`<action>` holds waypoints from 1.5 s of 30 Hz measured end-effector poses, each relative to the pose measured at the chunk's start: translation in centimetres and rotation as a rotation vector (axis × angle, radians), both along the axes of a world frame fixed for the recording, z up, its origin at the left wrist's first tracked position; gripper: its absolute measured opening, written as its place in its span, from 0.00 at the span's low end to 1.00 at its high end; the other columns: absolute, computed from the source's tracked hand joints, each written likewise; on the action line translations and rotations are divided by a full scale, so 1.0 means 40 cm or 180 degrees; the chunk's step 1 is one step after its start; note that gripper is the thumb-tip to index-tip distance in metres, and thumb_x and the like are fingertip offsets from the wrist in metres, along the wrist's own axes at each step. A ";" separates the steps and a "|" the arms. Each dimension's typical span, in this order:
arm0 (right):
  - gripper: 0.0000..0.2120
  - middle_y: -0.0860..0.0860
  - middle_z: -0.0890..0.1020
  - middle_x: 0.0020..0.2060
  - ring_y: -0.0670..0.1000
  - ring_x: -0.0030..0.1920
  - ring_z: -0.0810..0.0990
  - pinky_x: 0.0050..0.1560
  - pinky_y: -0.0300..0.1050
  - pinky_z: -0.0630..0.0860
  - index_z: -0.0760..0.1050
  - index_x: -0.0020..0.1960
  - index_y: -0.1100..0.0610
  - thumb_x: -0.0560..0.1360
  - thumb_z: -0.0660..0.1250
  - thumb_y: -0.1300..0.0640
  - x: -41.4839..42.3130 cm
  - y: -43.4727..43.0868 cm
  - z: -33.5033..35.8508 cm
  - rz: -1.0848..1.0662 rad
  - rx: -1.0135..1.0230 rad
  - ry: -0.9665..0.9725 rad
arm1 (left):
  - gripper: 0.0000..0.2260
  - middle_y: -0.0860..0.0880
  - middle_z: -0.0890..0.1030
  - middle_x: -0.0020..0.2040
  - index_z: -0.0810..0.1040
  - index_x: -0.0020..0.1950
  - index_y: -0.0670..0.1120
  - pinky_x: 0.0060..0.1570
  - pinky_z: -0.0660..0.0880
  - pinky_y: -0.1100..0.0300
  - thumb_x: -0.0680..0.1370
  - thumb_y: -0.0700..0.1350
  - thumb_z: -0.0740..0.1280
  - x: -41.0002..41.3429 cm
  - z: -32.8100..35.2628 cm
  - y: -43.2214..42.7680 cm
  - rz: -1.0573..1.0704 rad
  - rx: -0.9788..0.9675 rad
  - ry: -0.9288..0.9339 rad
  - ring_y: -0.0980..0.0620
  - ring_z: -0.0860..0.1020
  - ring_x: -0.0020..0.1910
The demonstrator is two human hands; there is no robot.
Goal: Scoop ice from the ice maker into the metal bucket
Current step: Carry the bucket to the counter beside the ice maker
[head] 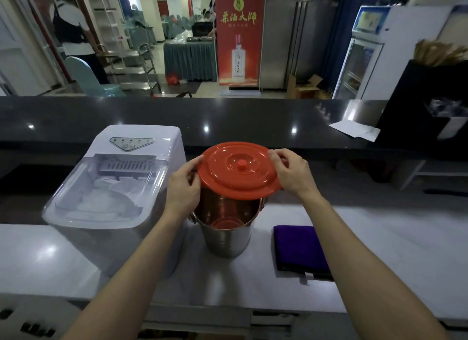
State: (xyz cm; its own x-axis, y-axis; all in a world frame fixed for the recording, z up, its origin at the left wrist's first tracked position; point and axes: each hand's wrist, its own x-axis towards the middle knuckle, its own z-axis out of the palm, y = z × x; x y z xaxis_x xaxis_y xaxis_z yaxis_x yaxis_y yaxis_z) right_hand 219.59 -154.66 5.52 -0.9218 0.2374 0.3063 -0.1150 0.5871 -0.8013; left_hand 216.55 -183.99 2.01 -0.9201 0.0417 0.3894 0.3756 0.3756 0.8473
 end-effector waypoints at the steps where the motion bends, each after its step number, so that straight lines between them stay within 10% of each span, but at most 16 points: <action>1: 0.17 0.44 0.86 0.51 0.42 0.53 0.83 0.56 0.40 0.78 0.84 0.58 0.49 0.86 0.60 0.41 -0.008 0.009 0.006 -0.0039 -0.0208 0.0014 | 0.20 0.57 0.86 0.63 0.79 0.75 0.55 0.68 0.80 0.47 0.85 0.40 0.66 -0.014 0.007 0.008 -0.0029 0.0022 0.0014 0.57 0.83 0.64; 10: 0.21 0.58 0.87 0.49 0.58 0.53 0.86 0.62 0.58 0.83 0.85 0.56 0.60 0.76 0.55 0.65 -0.160 0.107 0.049 0.0234 -0.1486 0.0524 | 0.11 0.51 0.87 0.45 0.84 0.64 0.48 0.47 0.86 0.50 0.88 0.50 0.65 -0.178 0.086 0.092 0.0154 0.0189 0.0289 0.53 0.87 0.43; 16: 0.12 0.49 0.87 0.38 0.50 0.42 0.87 0.47 0.44 0.82 0.83 0.52 0.50 0.82 0.64 0.63 -0.268 0.158 0.039 -0.0076 -0.0775 0.0876 | 0.13 0.49 0.84 0.34 0.84 0.47 0.49 0.36 0.80 0.52 0.86 0.54 0.67 -0.302 0.095 0.147 0.0372 0.0297 0.0254 0.51 0.83 0.32; 21: 0.08 0.46 0.87 0.43 0.45 0.44 0.86 0.47 0.39 0.82 0.84 0.56 0.53 0.84 0.67 0.60 -0.322 0.175 0.012 -0.0360 -0.0801 0.0792 | 0.10 0.54 0.83 0.42 0.86 0.52 0.51 0.42 0.72 0.69 0.86 0.52 0.68 -0.355 0.108 0.194 0.0825 -0.0112 0.0304 0.59 0.80 0.41; 29: 0.05 0.47 0.87 0.36 0.47 0.37 0.86 0.47 0.49 0.85 0.81 0.56 0.53 0.81 0.70 0.56 -0.380 0.177 -0.004 -0.1101 -0.0977 0.0541 | 0.18 0.48 0.84 0.47 0.76 0.76 0.50 0.36 0.85 0.56 0.86 0.41 0.68 -0.453 0.089 0.240 0.0422 0.0034 -0.0304 0.51 0.87 0.35; 34: 0.07 0.46 0.87 0.38 0.45 0.38 0.86 0.50 0.52 0.84 0.82 0.59 0.55 0.83 0.69 0.56 -0.394 0.182 -0.011 -0.1211 -0.0819 0.0436 | 0.09 0.54 0.85 0.48 0.81 0.65 0.49 0.53 0.85 0.52 0.84 0.44 0.71 -0.504 0.068 0.256 0.0461 -0.0151 -0.0363 0.57 0.85 0.46; 39: 0.21 0.54 0.84 0.64 0.53 0.62 0.83 0.67 0.50 0.79 0.77 0.74 0.59 0.83 0.68 0.53 -0.384 0.172 -0.033 -0.1020 -0.0454 -0.0091 | 0.14 0.53 0.86 0.58 0.83 0.70 0.48 0.63 0.80 0.55 0.85 0.48 0.68 -0.520 0.041 0.274 0.0260 -0.0553 -0.0347 0.56 0.82 0.56; 45: 0.13 0.50 0.84 0.54 0.53 0.57 0.83 0.59 0.49 0.79 0.81 0.61 0.51 0.81 0.69 0.45 -0.377 0.186 -0.063 -0.0805 0.0197 -0.0474 | 0.22 0.48 0.83 0.70 0.76 0.78 0.50 0.72 0.75 0.43 0.85 0.57 0.65 -0.535 -0.003 0.291 -0.0018 -0.1233 -0.0484 0.45 0.79 0.71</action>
State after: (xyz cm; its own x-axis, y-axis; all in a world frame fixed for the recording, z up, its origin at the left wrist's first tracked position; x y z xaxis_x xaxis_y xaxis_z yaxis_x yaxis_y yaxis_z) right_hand 204.50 -147.20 2.99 -0.8717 0.4503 0.1933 0.1571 0.6305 -0.7601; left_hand 195.15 -172.35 1.87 -0.9653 0.1636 0.2035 0.2599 0.6759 0.6896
